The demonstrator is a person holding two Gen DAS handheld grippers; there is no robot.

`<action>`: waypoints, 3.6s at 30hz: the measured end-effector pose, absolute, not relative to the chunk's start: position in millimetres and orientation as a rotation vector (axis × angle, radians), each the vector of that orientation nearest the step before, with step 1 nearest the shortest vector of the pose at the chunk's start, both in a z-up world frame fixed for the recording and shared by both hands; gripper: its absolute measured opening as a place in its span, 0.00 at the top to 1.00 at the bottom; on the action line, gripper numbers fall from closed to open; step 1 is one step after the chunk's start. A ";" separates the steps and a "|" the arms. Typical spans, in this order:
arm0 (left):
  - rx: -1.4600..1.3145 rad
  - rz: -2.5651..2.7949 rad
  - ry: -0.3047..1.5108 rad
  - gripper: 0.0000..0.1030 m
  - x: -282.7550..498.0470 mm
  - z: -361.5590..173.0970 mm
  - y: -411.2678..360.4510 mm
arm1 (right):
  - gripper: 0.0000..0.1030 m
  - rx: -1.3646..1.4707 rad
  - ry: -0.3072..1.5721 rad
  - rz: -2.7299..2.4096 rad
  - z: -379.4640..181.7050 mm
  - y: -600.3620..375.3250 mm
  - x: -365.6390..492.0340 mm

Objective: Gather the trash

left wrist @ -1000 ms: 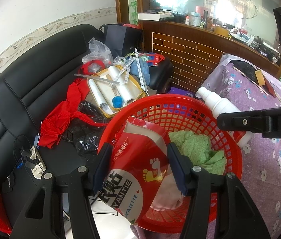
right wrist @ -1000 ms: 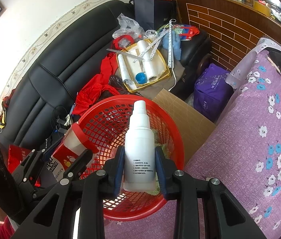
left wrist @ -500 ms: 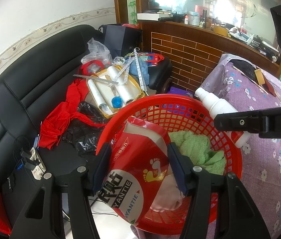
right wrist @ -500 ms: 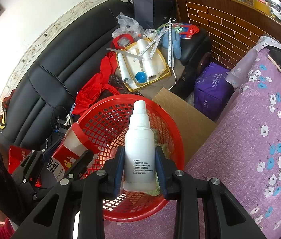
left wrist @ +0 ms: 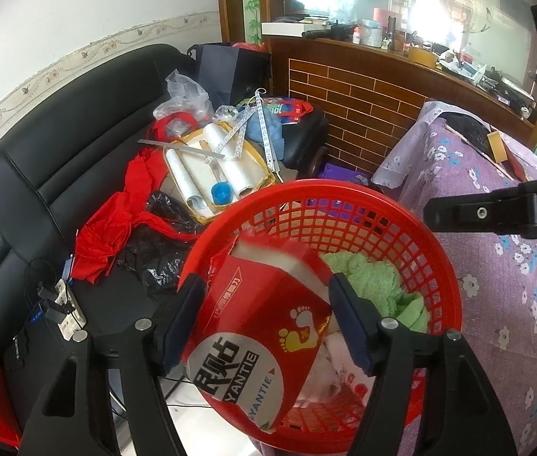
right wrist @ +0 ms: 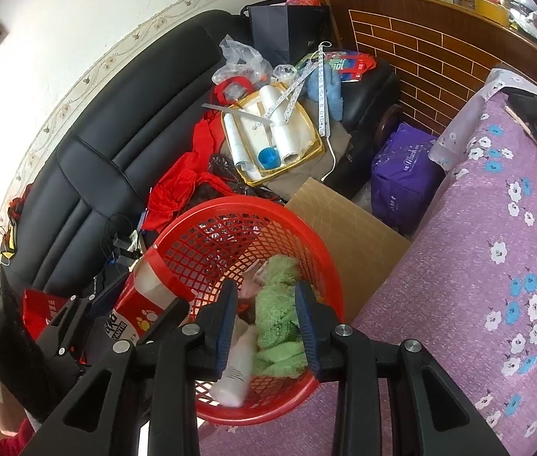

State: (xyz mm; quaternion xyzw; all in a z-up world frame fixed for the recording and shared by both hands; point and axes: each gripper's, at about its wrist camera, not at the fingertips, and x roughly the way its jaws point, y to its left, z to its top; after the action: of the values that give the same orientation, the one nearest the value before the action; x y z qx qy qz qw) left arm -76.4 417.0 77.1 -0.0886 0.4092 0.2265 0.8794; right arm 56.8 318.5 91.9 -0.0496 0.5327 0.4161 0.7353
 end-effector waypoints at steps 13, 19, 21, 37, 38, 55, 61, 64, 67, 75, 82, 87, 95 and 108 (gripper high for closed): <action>-0.197 0.497 0.830 0.17 -76.6 85.3 419.3 | 0.40 -0.122 1.128 0.859 105.7 302.6 55.2; -0.200 0.567 0.754 0.14 -89.7 104.8 419.6 | 0.31 -0.160 1.081 0.795 113.3 290.2 46.4; -0.193 0.604 0.716 0.09 -97.2 113.8 419.6 | 0.29 -0.191 1.042 0.768 119.7 281.9 37.1; -0.100 0.709 0.615 0.02 -195.1 147.7 338.6 | 0.16 -0.367 0.741 0.694 163.7 175.4 -69.9; -0.093 0.708 0.625 0.02 -193.7 148.3 331.6 | 0.16 -0.376 0.730 0.701 164.7 169.0 -74.9; -0.092 0.719 0.653 0.02 -183.1 167.2 252.0 | 0.14 -0.438 0.711 0.698 164.8 73.1 -103.0; -0.085 0.769 0.687 0.02 -188.5 164.2 247.7 | 0.13 -0.439 0.705 0.724 165.8 68.7 -107.9; -0.077 0.786 0.698 0.02 -191.9 163.3 248.1 | 0.13 -0.442 0.709 0.734 164.4 70.2 -108.9; -0.066 0.806 0.698 0.02 -194.9 163.1 247.5 | 0.13 -0.447 0.710 0.744 163.8 74.0 -110.8; -0.057 0.820 0.702 0.02 -199.0 162.0 249.6 | 0.13 -0.465 0.703 0.764 163.1 81.3 -115.8; -0.061 0.810 0.704 0.02 -200.3 160.9 248.7 | 0.13 -0.466 0.705 0.762 163.2 82.8 -117.3; -0.068 0.796 0.704 0.02 -202.2 161.0 248.2 | 0.13 -0.468 0.710 0.758 162.3 83.1 -120.6; -0.069 0.784 0.705 0.02 -206.7 160.1 246.4 | 0.13 -0.470 0.716 0.755 160.4 80.3 -123.6; -0.062 0.761 0.698 0.02 -206.8 159.7 243.6 | 0.13 -0.471 0.733 0.732 158.9 77.1 -124.7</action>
State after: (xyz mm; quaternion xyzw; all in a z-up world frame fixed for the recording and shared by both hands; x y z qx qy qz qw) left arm -206.8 243.6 159.7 -0.0298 0.3334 0.3638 0.8692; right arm -124.7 77.1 158.9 -0.2230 0.3471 0.3466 0.8424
